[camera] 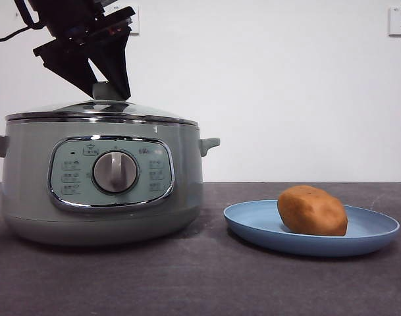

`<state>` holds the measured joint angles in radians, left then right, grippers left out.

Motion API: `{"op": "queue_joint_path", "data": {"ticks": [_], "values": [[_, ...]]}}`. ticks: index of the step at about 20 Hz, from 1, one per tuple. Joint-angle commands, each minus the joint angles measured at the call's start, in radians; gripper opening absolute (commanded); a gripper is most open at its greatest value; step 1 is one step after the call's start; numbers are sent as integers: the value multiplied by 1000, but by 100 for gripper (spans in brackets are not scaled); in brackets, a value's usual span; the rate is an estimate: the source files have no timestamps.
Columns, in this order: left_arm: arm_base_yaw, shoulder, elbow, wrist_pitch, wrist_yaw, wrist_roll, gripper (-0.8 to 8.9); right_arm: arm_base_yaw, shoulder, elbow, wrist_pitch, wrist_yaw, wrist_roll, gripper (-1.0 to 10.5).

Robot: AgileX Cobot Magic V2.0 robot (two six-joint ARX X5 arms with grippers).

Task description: Take the potato out from the steamer,put the potato on the plate,close the lid

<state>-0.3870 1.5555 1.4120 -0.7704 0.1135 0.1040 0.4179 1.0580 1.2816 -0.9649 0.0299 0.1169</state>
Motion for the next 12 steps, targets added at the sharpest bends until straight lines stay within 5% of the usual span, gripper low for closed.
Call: {"op": "queue_joint_path", "data": {"ticks": [1, 3, 12], "values": [[3, 4, -13, -14, -6, -31, 239, 1, 2, -3, 4, 2, 10, 500], [3, 4, -12, 6, -8, -34, 419, 1, 2, -3, -5, 2, 10, 500], [3, 4, 165, -86, -8, -32, 415, 2, 2, -3, -8, -7, 10, 501]]}}
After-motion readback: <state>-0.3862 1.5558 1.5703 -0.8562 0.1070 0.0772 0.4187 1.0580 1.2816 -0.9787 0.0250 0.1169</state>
